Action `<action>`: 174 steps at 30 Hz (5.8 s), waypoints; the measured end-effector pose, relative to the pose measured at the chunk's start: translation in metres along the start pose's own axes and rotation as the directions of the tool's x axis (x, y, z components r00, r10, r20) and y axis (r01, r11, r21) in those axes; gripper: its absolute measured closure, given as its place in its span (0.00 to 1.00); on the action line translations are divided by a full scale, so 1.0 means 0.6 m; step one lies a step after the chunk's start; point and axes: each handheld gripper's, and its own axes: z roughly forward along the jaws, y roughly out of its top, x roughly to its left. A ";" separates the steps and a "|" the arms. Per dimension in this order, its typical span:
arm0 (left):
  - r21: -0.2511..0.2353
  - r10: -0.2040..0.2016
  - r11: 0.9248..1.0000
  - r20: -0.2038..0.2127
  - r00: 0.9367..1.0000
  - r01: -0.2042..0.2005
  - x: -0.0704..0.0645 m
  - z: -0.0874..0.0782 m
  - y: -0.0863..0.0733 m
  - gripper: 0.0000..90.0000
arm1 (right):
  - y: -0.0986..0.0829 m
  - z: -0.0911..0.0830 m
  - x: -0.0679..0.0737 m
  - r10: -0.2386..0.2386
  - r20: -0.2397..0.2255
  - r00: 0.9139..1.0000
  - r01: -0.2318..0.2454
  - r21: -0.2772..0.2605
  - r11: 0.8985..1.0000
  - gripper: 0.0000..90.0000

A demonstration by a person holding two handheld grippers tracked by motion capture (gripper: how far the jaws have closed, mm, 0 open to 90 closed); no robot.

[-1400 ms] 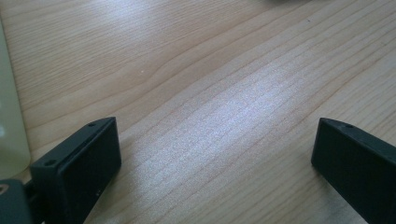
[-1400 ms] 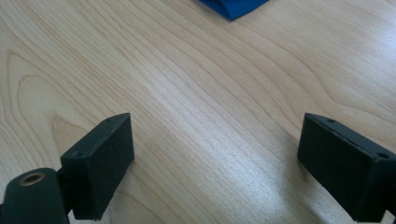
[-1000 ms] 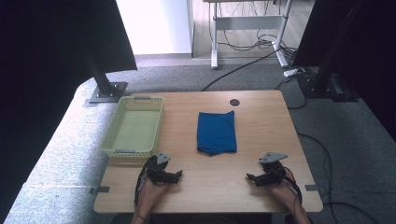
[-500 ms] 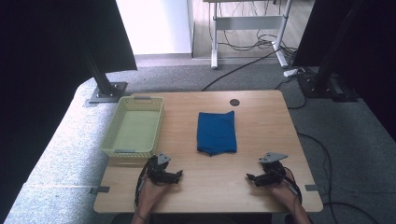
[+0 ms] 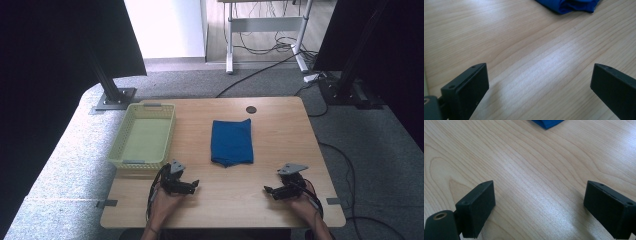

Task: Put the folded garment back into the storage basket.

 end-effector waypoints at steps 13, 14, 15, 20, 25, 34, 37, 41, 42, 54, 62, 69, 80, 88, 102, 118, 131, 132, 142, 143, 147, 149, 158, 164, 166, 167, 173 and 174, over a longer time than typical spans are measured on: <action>-0.023 0.019 1.000 0.030 0.999 -0.019 -0.007 0.015 0.045 0.01 | 0.000 0.000 0.000 0.000 0.000 1.000 0.000 0.000 1.000 0.11; -0.026 0.018 1.000 0.033 0.999 -0.017 -0.008 0.017 0.048 0.01 | 0.000 0.000 0.000 0.000 0.000 1.000 0.000 0.000 1.000 0.11; -0.027 0.019 0.999 0.034 0.999 -0.018 -0.008 0.018 0.052 0.01 | 0.000 0.000 0.000 0.000 0.000 1.000 0.000 0.000 1.000 0.11; -0.034 0.012 0.999 0.042 0.999 -0.011 -0.009 0.027 0.068 0.00 | 0.000 0.000 0.000 0.000 0.000 1.000 0.000 0.000 1.000 0.11; -0.037 0.023 0.999 0.050 0.998 -0.021 -0.012 0.036 0.085 0.00 | 0.000 0.000 0.000 0.000 0.000 1.000 0.000 0.000 1.000 0.11; -0.040 0.042 0.998 0.062 0.997 -0.040 -0.018 0.052 0.112 0.00 | 0.000 0.000 0.000 0.000 0.000 1.000 0.000 0.000 1.000 0.11; -0.044 0.045 0.998 0.070 0.997 -0.042 -0.020 0.057 0.120 0.00 | 0.000 0.000 0.000 0.000 0.000 1.000 0.000 0.000 1.000 0.11; -0.045 0.050 0.998 0.075 0.996 -0.046 -0.022 0.064 0.130 0.00 | 0.000 0.000 0.000 0.000 0.000 1.000 0.000 0.000 1.000 0.11; -0.047 0.049 0.998 0.076 0.996 -0.045 -0.023 0.066 0.133 0.00 | 0.000 0.000 0.000 0.000 0.000 1.000 0.000 0.000 1.000 0.11; -0.055 0.053 0.997 0.095 0.994 -0.048 -0.032 0.094 0.164 0.00 | 0.000 0.000 0.000 0.000 0.000 1.000 0.000 0.000 1.000 0.11; -0.052 0.076 0.996 0.104 0.992 -0.071 -0.044 0.122 0.188 0.00 | 0.000 0.000 0.000 0.000 0.000 1.000 0.000 0.000 1.000 0.11; -0.038 0.088 0.996 0.106 0.991 -0.084 -0.051 0.151 0.202 0.00 | 0.000 0.000 0.000 0.000 0.000 1.000 0.000 0.000 1.000 0.11; 0.005 0.083 0.996 0.101 0.991 -0.084 -0.044 0.203 0.219 0.00 | 0.000 0.000 0.000 0.000 0.000 1.000 0.000 0.000 1.000 0.11; 0.049 0.083 0.995 0.101 0.991 -0.089 -0.039 0.246 0.232 0.00 | 0.000 0.000 0.000 0.000 0.000 1.000 0.000 0.000 1.000 0.11; 0.078 0.086 0.993 0.083 0.993 -0.093 -0.035 0.281 0.239 0.00 | 0.000 0.000 0.000 0.000 0.000 1.000 0.000 0.000 1.000 0.11; -0.022 0.053 0.998 0.120 0.991 -0.051 -0.023 0.263 0.229 0.83 | 0.000 0.000 0.000 0.001 0.000 1.000 -0.001 0.000 1.000 0.11; -0.076 0.112 0.992 0.096 0.989 -0.105 -0.027 0.239 0.237 0.86 | 0.000 0.000 0.000 0.000 0.000 1.000 0.000 0.000 1.000 0.11; -0.086 0.110 0.991 0.097 0.989 -0.102 -0.028 0.235 0.239 0.86 | 0.000 0.000 0.000 0.000 0.000 1.000 0.000 0.000 1.000 0.11; -0.139 0.134 0.983 0.084 0.987 -0.122 -0.023 0.193 0.253 0.86 | 0.000 0.000 0.000 0.000 0.000 1.000 0.000 0.000 1.000 0.11; -0.144 0.134 0.982 0.081 0.988 -0.122 -0.022 0.189 0.254 0.86 | 0.000 0.000 0.000 -0.001 0.000 1.000 0.001 0.001 1.000 0.11; -0.159 0.133 0.980 0.075 0.988 -0.120 -0.017 0.173 0.260 0.86 | 0.000 0.000 0.000 0.000 0.000 1.000 0.000 0.000 1.000 0.11; -0.164 0.135 0.979 0.074 0.988 -0.121 -0.016 0.165 0.262 0.86 | 0.000 0.000 0.000 0.000 0.000 1.000 0.000 0.000 1.000 0.11; -0.167 0.173 0.973 0.061 0.983 -0.160 -0.014 0.133 0.271 0.85 | 0.000 0.000 0.000 0.000 0.000 1.000 0.000 0.000 1.000 0.11; -0.175 0.178 0.971 0.069 0.982 -0.164 -0.007 0.109 0.275 0.85 | 0.000 0.000 0.000 0.000 0.000 1.000 0.000 0.001 1.000 0.11; -0.176 0.179 0.970 0.065 0.982 -0.165 -0.004 0.102 0.276 0.85 | 0.000 0.000 0.000 0.000 0.000 1.000 0.000 0.001 1.000 0.11; -0.175 0.182 0.970 0.063 0.981 -0.169 -0.002 0.098 0.276 0.85 | 0.000 0.000 0.000 0.000 0.000 1.000 0.000 0.001 1.000 0.11; -0.175 0.168 0.973 0.066 0.984 -0.154 0.012 0.075 0.277 0.85 | 0.000 0.000 0.000 0.001 0.000 1.000 -0.001 0.001 1.000 0.11; -0.174 0.166 0.973 0.069 0.984 -0.152 0.014 0.071 0.277 0.85 | 0.000 0.000 0.000 0.001 0.000 1.000 -0.001 0.001 1.000 0.11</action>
